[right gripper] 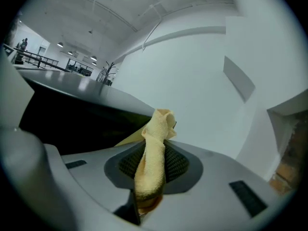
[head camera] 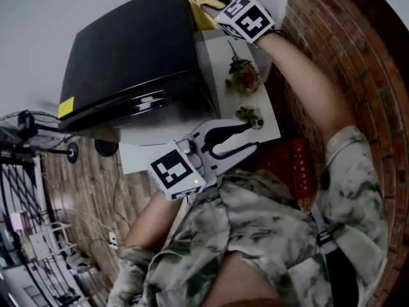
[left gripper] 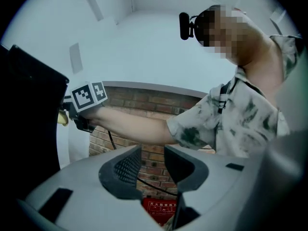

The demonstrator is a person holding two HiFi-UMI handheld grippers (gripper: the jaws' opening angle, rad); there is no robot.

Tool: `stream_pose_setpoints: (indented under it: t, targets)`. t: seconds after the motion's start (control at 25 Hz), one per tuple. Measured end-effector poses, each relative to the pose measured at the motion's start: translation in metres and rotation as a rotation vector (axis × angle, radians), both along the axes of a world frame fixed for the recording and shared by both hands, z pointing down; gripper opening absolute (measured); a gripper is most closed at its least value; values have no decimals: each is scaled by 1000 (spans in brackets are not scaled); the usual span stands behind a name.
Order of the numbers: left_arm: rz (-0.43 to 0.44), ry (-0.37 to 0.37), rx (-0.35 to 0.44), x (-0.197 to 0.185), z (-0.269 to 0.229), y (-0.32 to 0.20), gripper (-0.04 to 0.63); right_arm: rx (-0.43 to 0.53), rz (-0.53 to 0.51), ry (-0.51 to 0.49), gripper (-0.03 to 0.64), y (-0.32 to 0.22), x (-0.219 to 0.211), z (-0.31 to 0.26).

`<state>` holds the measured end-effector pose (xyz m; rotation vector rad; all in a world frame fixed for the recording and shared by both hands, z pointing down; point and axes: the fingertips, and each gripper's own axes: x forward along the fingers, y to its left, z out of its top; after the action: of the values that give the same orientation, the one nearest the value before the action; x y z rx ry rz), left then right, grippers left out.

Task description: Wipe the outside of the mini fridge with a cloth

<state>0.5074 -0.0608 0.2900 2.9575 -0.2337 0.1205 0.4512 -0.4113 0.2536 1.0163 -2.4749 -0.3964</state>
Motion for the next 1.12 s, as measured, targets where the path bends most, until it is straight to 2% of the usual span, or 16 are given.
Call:
stream_pose_setpoints:
  t: [0.16, 0.56, 0.84, 1.12]
  targets:
    - [-58, -13, -32, 4, 0, -5, 138, -44, -15, -22, 97, -8, -4, 32]
    - [-154, -65, -49, -1, 18, -8, 138, -169, -25, -38, 97, -7, -9, 124]
    - [-201, -72, -72, -9, 20, -8, 138, -248, -11, -20, 97, -6, -11, 184]
    - [-211, -79, -98, -13, 30, -7, 138, -361, 33, 21, 97, 4, -11, 268]
